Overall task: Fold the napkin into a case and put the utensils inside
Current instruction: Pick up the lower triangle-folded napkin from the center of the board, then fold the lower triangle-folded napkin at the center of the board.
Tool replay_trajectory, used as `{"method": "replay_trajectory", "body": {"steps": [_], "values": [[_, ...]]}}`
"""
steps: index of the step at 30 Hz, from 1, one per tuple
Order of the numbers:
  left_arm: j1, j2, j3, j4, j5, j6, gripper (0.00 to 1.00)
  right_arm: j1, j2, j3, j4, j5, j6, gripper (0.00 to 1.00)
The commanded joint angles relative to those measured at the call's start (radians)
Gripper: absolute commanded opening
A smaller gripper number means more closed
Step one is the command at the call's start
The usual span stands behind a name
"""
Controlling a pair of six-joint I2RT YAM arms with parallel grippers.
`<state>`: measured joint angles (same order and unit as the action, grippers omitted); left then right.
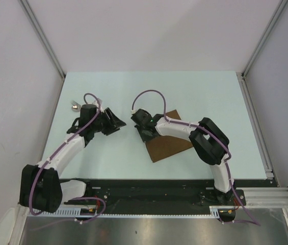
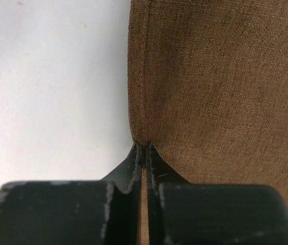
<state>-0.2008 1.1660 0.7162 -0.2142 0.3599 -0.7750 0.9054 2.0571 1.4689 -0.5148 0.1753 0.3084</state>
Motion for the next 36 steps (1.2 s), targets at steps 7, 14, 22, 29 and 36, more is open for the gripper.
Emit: {"method": "replay_trajectory", "body": {"steps": [7, 14, 22, 29, 36], "values": [[-0.097, 0.314, 0.101, 0.206, 0.211, -0.082, 0.69, -0.204, -0.196, -0.211, 0.249, -0.514, 0.034, 0.00], [-0.161, 0.420, 0.141, 0.305, 0.174, -0.210, 0.68, -0.289, -0.210, -0.308, 0.328, -0.661, 0.047, 0.00], [-0.176, 0.489, 0.249, 0.164, 0.100, -0.188, 0.69, -0.344, -0.215, -0.367, 0.430, -0.766, 0.112, 0.00], [-0.213, 0.593, 0.387, 0.055, 0.087, -0.165, 0.65, -0.424, -0.227, -0.410, 0.453, -0.806, 0.112, 0.00], [-0.265, 0.411, 0.240, 0.191, -0.094, -0.139, 0.46, -0.487, -0.207, -0.418, 0.461, -0.832, 0.087, 0.00]]}}
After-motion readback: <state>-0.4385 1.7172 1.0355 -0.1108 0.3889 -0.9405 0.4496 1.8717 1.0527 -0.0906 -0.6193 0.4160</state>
